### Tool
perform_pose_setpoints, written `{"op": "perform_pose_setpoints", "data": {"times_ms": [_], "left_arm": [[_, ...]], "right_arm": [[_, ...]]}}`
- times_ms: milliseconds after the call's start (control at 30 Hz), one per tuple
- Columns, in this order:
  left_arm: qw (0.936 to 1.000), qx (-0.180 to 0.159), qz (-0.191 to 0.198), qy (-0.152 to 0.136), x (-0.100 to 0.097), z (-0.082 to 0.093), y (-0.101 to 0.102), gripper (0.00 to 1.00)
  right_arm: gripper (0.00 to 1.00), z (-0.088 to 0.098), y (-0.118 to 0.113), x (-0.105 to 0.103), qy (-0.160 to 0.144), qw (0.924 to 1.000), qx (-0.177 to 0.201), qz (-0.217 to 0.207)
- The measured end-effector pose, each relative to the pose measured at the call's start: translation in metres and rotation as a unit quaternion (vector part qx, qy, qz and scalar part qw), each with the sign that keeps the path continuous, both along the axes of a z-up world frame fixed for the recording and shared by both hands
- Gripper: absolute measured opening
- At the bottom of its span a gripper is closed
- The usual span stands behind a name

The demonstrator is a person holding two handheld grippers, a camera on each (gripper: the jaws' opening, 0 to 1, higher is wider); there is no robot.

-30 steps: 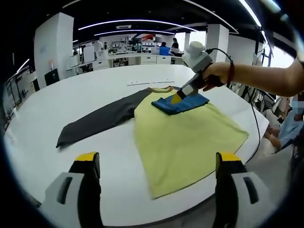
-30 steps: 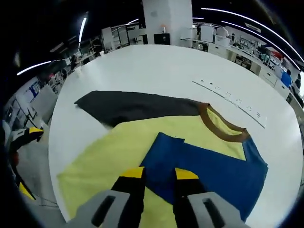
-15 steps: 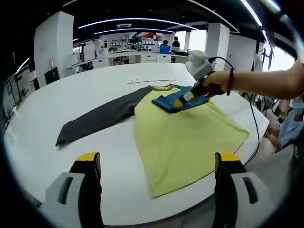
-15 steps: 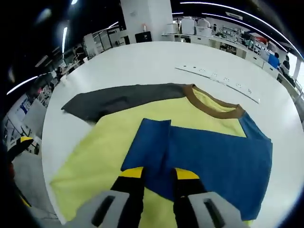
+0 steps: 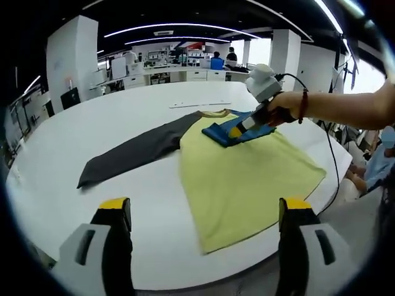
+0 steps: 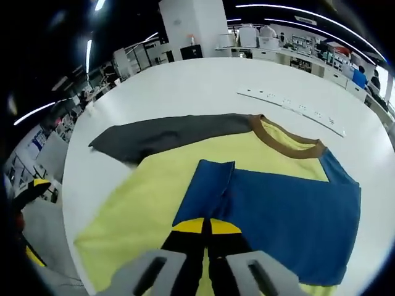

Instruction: Fold the garment on the visible template until the final outline fits inside the template.

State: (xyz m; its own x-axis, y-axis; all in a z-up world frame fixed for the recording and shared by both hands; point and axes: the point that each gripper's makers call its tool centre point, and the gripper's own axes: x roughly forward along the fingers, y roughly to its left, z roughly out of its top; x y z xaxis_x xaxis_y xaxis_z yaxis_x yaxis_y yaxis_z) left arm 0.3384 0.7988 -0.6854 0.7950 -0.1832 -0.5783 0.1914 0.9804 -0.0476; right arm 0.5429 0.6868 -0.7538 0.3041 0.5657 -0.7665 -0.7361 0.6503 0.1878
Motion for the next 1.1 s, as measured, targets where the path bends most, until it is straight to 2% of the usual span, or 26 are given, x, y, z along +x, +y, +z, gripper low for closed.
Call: {"op": "perform_pose_setpoints", "data": {"times_ms": [167, 333, 500, 600, 700, 800, 900, 1067, 1100], "left_arm": [[1.0000, -0.003, -0.004, -0.003, 0.002, 0.001, -0.005, 0.97], [0.9999, -0.004, -0.007, -0.006, 0.002, 0.003, -0.007, 0.97], [1.0000, -0.001, -0.003, -0.003, -0.002, 0.002, -0.002, 0.97], [1.0000, 0.000, 0.001, -0.003, -0.004, 0.002, 0.001, 0.97], [1.0000, 0.001, 0.003, -0.001, -0.006, 0.001, 0.003, 0.98], [1.0000, 0.001, 0.004, -0.001, -0.006, 0.001, 0.003, 0.98], [1.0000, 0.000, 0.003, -0.004, -0.005, 0.002, 0.001, 0.99], [0.9999, 0.000, 0.000, -0.010, -0.002, 0.003, -0.002, 0.99], [0.9999, 0.000, -0.001, -0.012, -0.002, 0.004, -0.002, 0.99]], "right_arm": [[0.00, 0.016, 0.017, -0.009, -0.005, 0.9995, 0.020, 0.024], [0.00, 0.028, 0.042, -0.021, -0.015, 0.9972, 0.033, 0.066], [0.00, 0.024, 0.056, -0.033, -0.019, 0.9947, 0.032, 0.096], [0.04, 0.019, 0.057, -0.038, -0.022, 0.9931, 0.021, 0.113], [0.06, 0.017, 0.054, -0.037, -0.020, 0.9937, 0.018, 0.109], [0.17, 0.018, 0.046, -0.031, -0.019, 0.9956, 0.014, 0.091], [0.34, 0.019, 0.036, -0.021, -0.028, 0.9968, 0.006, 0.074], [0.61, 0.022, 0.009, 0.001, -0.056, 0.9978, -0.014, 0.033], [0.64, 0.022, 0.004, 0.002, -0.056, 0.9978, -0.016, 0.030]]}}
